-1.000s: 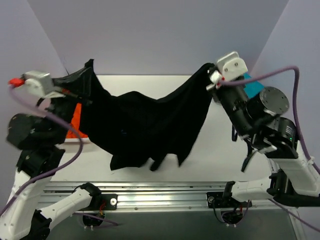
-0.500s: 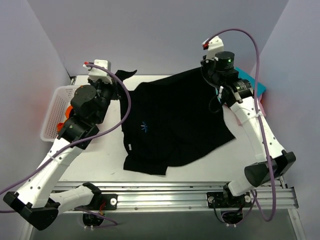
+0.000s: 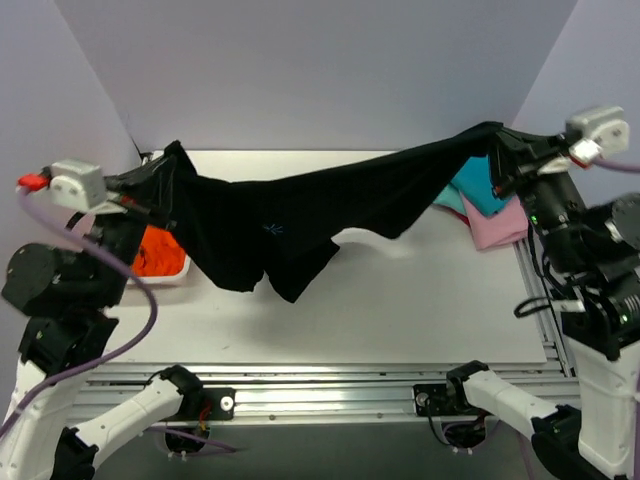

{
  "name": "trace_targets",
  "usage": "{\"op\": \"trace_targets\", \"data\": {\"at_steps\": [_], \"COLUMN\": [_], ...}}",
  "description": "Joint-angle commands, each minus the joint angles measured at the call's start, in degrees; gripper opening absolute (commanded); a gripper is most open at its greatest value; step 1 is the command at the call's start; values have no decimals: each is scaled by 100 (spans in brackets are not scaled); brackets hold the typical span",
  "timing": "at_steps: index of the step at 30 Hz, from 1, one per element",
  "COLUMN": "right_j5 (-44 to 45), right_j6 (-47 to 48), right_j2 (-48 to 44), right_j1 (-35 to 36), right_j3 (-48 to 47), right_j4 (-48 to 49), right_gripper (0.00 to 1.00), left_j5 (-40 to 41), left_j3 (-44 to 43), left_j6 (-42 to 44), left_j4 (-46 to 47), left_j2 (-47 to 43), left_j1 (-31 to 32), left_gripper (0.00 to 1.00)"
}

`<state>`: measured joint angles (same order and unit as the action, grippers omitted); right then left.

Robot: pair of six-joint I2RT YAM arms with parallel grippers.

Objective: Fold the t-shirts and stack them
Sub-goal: Flatten the tshirt out

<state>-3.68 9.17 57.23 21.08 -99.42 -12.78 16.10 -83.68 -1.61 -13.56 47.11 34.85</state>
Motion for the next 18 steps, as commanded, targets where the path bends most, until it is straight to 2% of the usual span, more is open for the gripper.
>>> {"op": "trace_targets", "data": {"at_steps": [1,6,11,13,15,18], "right_j5": [-800,-942,68,149,-87,-378], "right_j6": [-20,-135,-38,-90,-414,-705], "right_j2": [-308,-310,1103,1807,2420,3089], "right_j1": [1,-34,-51,-209,-629,-1008], "right_j3": [141,143,-148,-140,-61,290], "right_j4": [539,689,557,688,855,1329], "right_gripper": [0,0,0,0,0,0], "left_j5": [-537,-460,42,243,166,-369], "left_j3": [-307,-517,-632,-580,-466,-395], "left_j6": [-147,-77,352,371,249,-383], "left_j4": [-58,-59,327,624,863,1092], "left_j2": [-316,-212,982,1560,2192,2941], "left_j1": [22,22,22,-13,-311,-1014], "left_gripper": [2,2,2,2,2,2]}}
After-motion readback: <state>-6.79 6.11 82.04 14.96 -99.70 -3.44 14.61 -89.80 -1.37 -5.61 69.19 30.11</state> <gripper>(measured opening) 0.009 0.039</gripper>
